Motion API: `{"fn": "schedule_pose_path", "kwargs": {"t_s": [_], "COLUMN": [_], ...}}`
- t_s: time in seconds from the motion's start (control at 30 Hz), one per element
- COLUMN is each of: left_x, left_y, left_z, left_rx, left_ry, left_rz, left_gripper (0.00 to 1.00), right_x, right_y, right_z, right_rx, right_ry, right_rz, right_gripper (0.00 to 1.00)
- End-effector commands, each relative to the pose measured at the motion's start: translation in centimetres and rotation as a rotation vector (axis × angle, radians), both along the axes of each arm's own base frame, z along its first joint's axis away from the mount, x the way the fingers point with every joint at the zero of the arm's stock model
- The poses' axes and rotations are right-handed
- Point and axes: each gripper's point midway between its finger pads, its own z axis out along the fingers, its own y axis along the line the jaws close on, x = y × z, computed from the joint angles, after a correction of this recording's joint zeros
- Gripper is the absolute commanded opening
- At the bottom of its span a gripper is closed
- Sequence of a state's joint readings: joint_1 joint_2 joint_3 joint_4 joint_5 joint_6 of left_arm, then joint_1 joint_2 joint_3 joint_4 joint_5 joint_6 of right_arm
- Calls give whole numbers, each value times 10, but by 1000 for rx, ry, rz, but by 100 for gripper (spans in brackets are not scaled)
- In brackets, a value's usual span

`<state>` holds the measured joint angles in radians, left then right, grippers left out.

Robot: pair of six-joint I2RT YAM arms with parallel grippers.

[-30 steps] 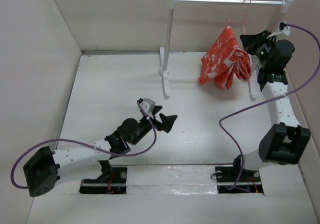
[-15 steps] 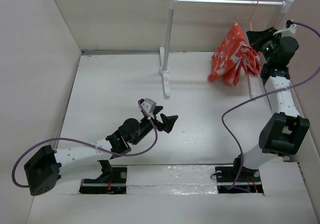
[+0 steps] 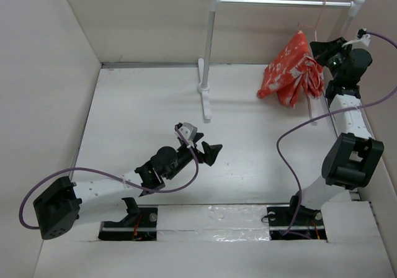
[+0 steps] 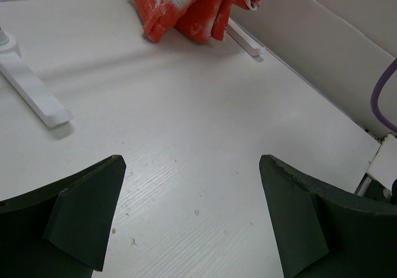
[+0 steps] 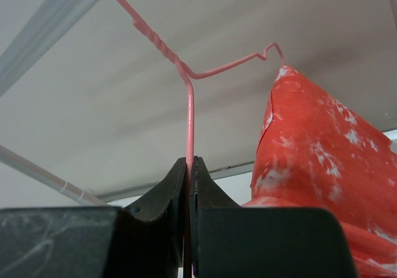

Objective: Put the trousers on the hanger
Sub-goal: Place the hanger at the clothesline, then reset both arms

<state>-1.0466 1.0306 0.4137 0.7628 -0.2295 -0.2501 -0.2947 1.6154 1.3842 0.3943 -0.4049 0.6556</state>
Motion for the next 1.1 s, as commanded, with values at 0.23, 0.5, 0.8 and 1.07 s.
{"fn": "schedule_pose_path", "kwargs": {"t_s": [0.23, 0.5, 0.8, 1.07], "left_x": [5, 19, 26, 5], "left_y": [-7, 3, 21, 62], "left_z": [20, 32, 71, 105], "left_rx": [-52, -69, -161, -295], "left_ry": [-17, 43, 135, 119], "left_rz": [15, 128, 243, 255], "left_gripper": [90, 92, 94, 99], "right_x": [-18, -50, -148, -230], "right_y": [-9, -17, 34, 128], "right_z": [56, 82, 93, 33], "right_rx": [-100, -210, -370, -485], "right_ry": [-223, -228, -336, -373], "right_rz": [16, -49, 19, 321], "right_gripper": [45, 78, 100, 100]}}
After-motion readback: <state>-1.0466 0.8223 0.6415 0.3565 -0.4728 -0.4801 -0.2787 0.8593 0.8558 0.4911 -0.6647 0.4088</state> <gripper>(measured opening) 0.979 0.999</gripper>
